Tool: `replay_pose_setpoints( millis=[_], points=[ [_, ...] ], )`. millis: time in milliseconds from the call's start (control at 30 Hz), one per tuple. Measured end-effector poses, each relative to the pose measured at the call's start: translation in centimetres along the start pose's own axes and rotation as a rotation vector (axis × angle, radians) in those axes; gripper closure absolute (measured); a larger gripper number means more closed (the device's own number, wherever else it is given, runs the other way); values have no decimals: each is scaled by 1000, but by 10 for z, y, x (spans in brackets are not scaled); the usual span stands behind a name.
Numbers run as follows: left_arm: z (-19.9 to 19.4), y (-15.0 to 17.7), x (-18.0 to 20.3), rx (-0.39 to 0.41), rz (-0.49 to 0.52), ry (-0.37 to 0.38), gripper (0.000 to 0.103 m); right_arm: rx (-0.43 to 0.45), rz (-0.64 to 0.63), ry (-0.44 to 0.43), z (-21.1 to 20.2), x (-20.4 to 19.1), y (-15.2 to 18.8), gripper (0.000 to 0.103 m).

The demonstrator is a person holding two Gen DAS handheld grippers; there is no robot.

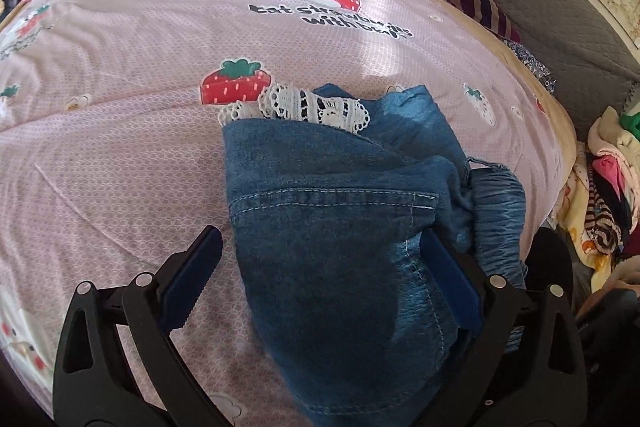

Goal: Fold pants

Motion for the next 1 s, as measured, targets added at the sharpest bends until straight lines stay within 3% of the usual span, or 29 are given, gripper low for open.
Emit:
replay_pose_setpoints(
  millis=[167, 300, 467, 633, 700, 767, 1000],
  points=[
    [6, -1, 0, -4, -2, 15, 10, -20, 60, -1, 9, 0, 12, 97],
    [3, -2, -1, 3, -3, 13, 10, 65, 75, 4, -15, -1, -2, 86],
    [1, -1, -1, 20, -8, 16, 10, 156, 55, 47, -24, -8, -22, 85],
    [-2, 0, 0, 22, -7, 16, 10, 72, -69, 87, 7, -25, -22, 70],
    [-4, -1, 0, 26, -8, 18, 10, 53, -89, 98, 13, -26, -19, 72],
    [-5, -2, 1, 31, -8, 20, 10, 48, -58, 96, 14, -22, -19, 97],
    [-5, -3, 4, 42, 5, 8, 10, 67, 78, 21, 4, -3, -8, 97]
  ],
)
Point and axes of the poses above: each gripper's, at about its wrist camera, not at the fingertips, and z roughly the way its jaws point, x to its right, y to its underside, the point moved 3 cm from there along z, roughly the way its jaws point, and after that the axes turned 7 degrees about y, right-handed, at the moved point
